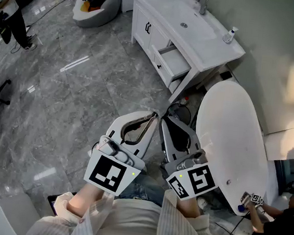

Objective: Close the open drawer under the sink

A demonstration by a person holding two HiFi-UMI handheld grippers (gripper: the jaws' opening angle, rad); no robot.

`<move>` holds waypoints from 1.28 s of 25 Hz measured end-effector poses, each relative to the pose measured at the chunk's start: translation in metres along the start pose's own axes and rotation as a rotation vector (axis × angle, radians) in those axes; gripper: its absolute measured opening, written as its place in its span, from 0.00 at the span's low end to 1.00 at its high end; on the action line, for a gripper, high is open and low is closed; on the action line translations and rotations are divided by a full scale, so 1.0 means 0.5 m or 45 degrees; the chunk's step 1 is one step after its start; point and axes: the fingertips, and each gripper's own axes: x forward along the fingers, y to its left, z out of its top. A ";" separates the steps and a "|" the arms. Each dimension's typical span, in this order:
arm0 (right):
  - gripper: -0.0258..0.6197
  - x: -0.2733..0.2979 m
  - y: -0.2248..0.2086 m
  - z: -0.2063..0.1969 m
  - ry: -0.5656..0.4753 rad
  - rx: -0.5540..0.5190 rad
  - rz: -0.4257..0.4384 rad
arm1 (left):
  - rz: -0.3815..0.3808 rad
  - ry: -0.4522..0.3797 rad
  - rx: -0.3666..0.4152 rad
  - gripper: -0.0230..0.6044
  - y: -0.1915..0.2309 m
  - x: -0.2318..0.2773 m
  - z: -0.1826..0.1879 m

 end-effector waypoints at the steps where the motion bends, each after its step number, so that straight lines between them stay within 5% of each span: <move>1: 0.05 0.000 0.000 0.000 0.001 0.000 0.001 | 0.000 0.003 -0.003 0.06 0.000 -0.001 -0.002; 32: 0.05 0.180 -0.023 -0.031 -0.013 0.015 -0.019 | -0.010 0.025 -0.002 0.06 0.171 0.037 -0.038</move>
